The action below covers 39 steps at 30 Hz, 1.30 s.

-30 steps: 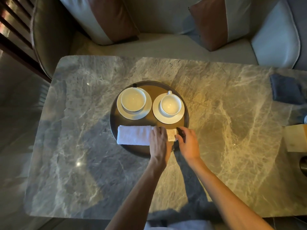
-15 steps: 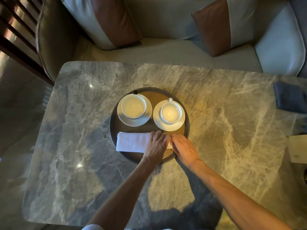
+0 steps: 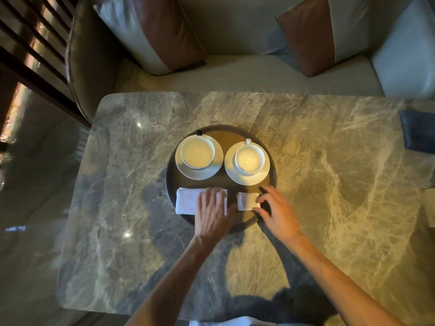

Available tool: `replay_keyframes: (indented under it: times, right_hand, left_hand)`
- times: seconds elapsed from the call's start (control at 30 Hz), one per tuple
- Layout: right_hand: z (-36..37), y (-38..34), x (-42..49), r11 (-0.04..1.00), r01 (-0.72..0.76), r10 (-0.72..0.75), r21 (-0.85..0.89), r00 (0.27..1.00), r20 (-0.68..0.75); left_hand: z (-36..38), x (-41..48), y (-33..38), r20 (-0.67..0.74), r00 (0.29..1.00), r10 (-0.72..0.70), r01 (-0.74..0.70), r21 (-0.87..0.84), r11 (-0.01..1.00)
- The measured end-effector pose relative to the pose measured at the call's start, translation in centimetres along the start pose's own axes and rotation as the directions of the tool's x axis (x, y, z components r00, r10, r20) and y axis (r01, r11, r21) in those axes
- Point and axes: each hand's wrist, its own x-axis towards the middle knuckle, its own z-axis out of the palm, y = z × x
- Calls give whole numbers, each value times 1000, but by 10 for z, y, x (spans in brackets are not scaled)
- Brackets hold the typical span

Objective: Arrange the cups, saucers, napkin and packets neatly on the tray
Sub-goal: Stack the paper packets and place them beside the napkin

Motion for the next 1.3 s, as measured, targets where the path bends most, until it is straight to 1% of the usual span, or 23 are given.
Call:
replay_keyframes:
  times: [0.03, 0.07, 0.1, 0.13, 0.17, 0.2, 0.23, 0.27, 0.33, 0.4, 0.47, 0.57, 0.63, 0.77, 0.87, 0.93, 1.07, 1.1, 1.3]
  right_hand:
    - [-1, 1, -5, 994, -70, 78, 89, 993, -89]
    - [-1, 3, -8, 971, -156, 186, 184, 970, -159]
    - [-2, 4, -8, 921, -262, 323, 287, 927, -189]
    - [-3, 6, -5, 841, -376, 464, 388, 871, -162]
    - [-4, 9, 0, 744, -474, 575, 472, 813, -90]
    - [-5, 12, 5, 646, -541, 646, 538, 763, -9]
    - [-7, 13, 11, 553, -583, 692, 595, 719, 61]
    - [-8, 13, 17, 463, -608, 725, 645, 679, 120]
    - [-7, 11, 24, 314, -639, 757, 702, 615, 221]
    - [-6, 7, 27, 233, -651, 760, 722, 585, 282]
    - [-5, 6, 29, 179, -653, 763, 736, 564, 315]
    - [-6, 7, 31, 126, -669, 760, 733, 540, 362]
    - [-7, 8, 34, 94, -684, 756, 723, 522, 395]
    - [-7, 9, 37, 78, -697, 765, 713, 500, 405]
    - [-7, 9, 36, 91, -695, 766, 713, 506, 396]
    - [-8, 8, 33, 103, -694, 756, 713, 520, 397]
    - [-9, 8, 19, 116, -656, 753, 746, 548, 364]
    - [-9, 7, 14, 123, -657, 761, 744, 544, 354]
    - [9, 2, 5, 207, -717, 775, 666, 535, 335]
  left_hand:
    - [-7, -2, -11, -49, 989, -140, 139, -23, 990]
    - [-14, -2, -24, -75, 950, -302, 299, -50, 953]
    - [-21, -1, -39, -66, 887, -457, 453, -69, 889]
    - [-26, 1, -54, -22, 819, -573, 571, -75, 818]
    - [-31, 4, -70, 44, 754, -656, 657, -93, 748]
    - [-36, 7, -84, 105, 693, -713, 720, -153, 677]
    - [-40, 11, -95, 162, 643, -749, 762, -230, 605]
    - [-43, 15, -105, 227, 616, -754, 783, -284, 554]
    - [-44, 23, -117, 389, 609, -692, 793, -333, 511]
    - [-41, 28, -120, 480, 578, -660, 815, -372, 444]
    - [-36, 28, -121, 516, 531, -672, 841, -419, 343]
    - [-31, 25, -123, 537, 496, -682, 841, -493, 224]
    - [-31, 23, -124, 540, 505, -674, 828, -523, 201]
    - [-32, 19, -123, 518, 518, -681, 811, -551, 198]
    - [-32, 15, -122, 504, 534, -679, 794, -574, 199]
    - [-33, 12, -123, 498, 558, -663, 774, -601, 200]
    - [-37, 3, -124, 458, 621, -636, 721, -651, 235]
    - [-39, 0, -123, 451, 628, -634, 717, -652, 247]
    - [-35, -4, -126, 486, 622, -614, 748, -601, 281]
